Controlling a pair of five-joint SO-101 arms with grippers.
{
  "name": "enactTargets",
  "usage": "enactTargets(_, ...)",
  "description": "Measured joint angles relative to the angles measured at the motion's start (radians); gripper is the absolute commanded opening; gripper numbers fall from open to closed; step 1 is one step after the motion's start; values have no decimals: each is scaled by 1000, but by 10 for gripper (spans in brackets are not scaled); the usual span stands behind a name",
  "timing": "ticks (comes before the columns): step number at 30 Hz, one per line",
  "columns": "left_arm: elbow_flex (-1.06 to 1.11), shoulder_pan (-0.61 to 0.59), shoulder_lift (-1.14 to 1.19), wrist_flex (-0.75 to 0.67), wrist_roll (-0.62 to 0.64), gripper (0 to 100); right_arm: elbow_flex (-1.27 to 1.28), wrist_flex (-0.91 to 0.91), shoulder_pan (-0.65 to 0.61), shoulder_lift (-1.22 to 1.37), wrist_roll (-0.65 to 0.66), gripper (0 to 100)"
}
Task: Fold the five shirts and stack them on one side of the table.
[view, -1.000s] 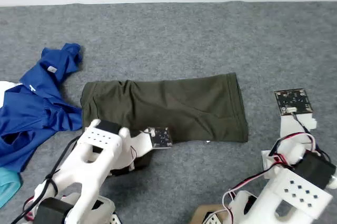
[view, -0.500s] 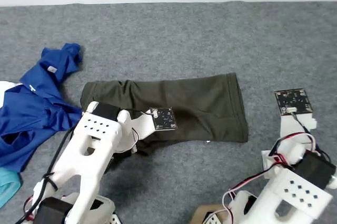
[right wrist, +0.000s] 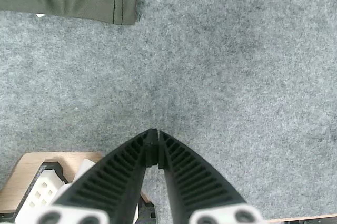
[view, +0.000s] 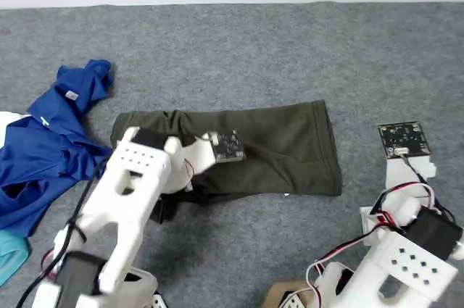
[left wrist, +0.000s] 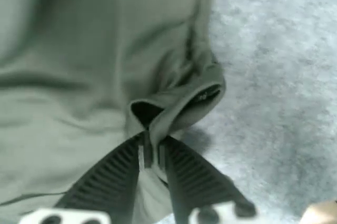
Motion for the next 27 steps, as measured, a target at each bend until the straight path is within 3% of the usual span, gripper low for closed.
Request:
enactTargets(10,-259,-48,247,18,0,5,0,0,0,0,0,9)
enactTargets(14,-313,-48,318,18,0,12,0,0,0,0,0,9)
enactTargets(19,-358,-49,394,21,0,100,0,0,0,0,0,9)
enactTargets(27,-419,-54,417,21,0,104,0,0,0,0,0,9)
